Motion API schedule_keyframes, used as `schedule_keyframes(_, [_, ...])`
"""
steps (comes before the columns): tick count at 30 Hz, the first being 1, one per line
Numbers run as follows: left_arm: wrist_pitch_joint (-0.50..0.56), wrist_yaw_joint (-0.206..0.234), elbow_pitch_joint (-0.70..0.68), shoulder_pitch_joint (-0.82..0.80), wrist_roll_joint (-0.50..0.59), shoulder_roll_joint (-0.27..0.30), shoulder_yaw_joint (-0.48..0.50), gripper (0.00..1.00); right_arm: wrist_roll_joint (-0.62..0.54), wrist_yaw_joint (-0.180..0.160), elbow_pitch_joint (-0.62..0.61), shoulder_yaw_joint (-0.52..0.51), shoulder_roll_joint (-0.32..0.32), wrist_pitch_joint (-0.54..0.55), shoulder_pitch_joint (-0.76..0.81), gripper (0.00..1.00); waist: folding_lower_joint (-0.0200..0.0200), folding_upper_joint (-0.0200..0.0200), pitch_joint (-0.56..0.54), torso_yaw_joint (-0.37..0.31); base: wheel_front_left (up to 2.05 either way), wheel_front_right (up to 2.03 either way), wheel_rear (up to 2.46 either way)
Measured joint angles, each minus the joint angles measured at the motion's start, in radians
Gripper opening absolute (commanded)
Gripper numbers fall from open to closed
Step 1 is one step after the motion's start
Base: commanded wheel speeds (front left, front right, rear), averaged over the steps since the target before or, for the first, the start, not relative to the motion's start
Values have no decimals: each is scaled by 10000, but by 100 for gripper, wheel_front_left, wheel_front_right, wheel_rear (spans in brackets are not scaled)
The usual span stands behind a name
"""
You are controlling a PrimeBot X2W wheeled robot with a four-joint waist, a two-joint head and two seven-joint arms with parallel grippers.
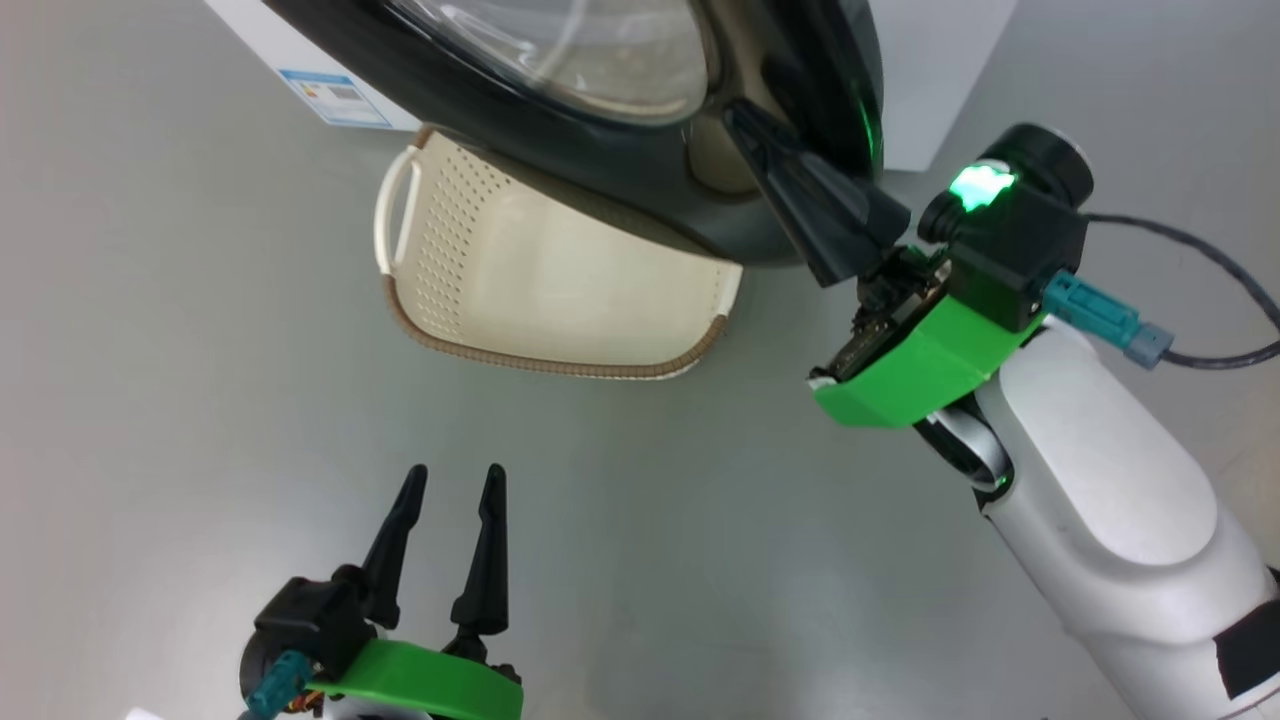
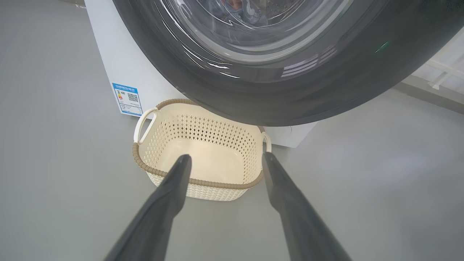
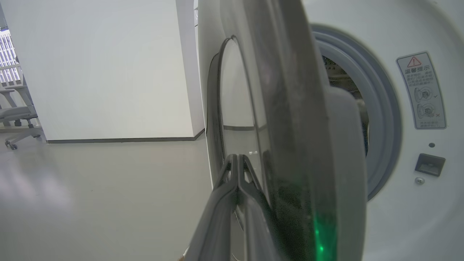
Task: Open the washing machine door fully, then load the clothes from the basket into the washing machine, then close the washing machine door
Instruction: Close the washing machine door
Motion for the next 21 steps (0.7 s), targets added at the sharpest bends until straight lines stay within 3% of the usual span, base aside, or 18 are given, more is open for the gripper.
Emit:
schedule_keyframes(11, [0, -4, -6, -436, 0, -19, -546, 100, 35, 0, 272, -305, -222, -2, -837, 0, 0, 0, 809, -354, 0, 0, 0])
schedule_keyframes(21, [-2, -2, -169, -632, 0, -29, -884, 100, 27, 0, 842, -479, -512, -2, -1960, 0, 0, 0, 1227, -61, 0, 0, 0])
